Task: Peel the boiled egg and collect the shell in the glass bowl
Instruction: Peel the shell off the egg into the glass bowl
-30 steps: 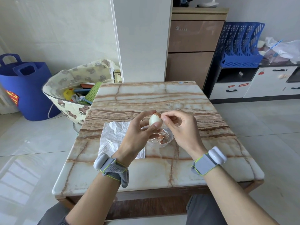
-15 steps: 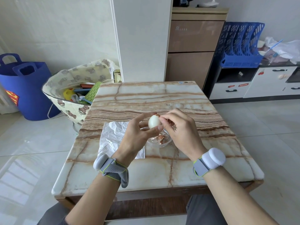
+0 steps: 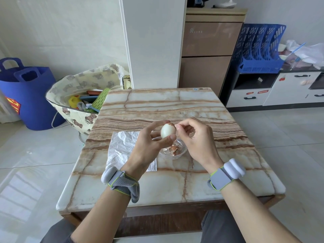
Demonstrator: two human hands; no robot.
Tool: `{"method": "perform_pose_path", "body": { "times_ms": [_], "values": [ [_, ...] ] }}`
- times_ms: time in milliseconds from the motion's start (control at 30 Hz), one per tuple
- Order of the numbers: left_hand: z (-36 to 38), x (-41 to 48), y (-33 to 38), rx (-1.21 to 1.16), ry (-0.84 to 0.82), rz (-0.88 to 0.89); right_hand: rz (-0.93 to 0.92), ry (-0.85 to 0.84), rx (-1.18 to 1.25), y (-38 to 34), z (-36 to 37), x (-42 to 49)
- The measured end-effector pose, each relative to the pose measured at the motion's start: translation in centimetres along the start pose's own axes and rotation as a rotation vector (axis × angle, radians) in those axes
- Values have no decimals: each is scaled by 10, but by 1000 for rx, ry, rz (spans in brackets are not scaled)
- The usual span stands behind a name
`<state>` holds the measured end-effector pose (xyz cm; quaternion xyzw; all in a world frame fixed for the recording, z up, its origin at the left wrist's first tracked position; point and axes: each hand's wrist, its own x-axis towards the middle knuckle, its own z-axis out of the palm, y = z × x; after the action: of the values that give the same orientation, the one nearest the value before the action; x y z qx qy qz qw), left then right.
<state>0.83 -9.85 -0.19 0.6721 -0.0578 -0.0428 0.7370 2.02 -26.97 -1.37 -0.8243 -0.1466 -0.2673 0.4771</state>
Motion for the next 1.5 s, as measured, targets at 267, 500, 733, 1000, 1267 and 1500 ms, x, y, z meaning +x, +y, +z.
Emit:
{"method": "perform_pose_path", "body": {
  "times_ms": [267,500,733,1000,1267,1500],
  "values": [
    [-1,-1,1,-20,-2,17,97,-2,62,4,-2,-1],
    [2,-1,2,-13,1,12,109,-25,22,8,-1,-2],
    [3,-3,3,-18,-16,-9,46,-42,99,3,0,-1],
    [1,-1,2,54,10,15,-161,-23,-98,0,1,-1],
    [0,-1,0,38,18,18,-326,-7,-299,-3,1,-2],
    [1,-1,2,16,5,14,-215,48,-207,-3,2,-2]
  ]
}}
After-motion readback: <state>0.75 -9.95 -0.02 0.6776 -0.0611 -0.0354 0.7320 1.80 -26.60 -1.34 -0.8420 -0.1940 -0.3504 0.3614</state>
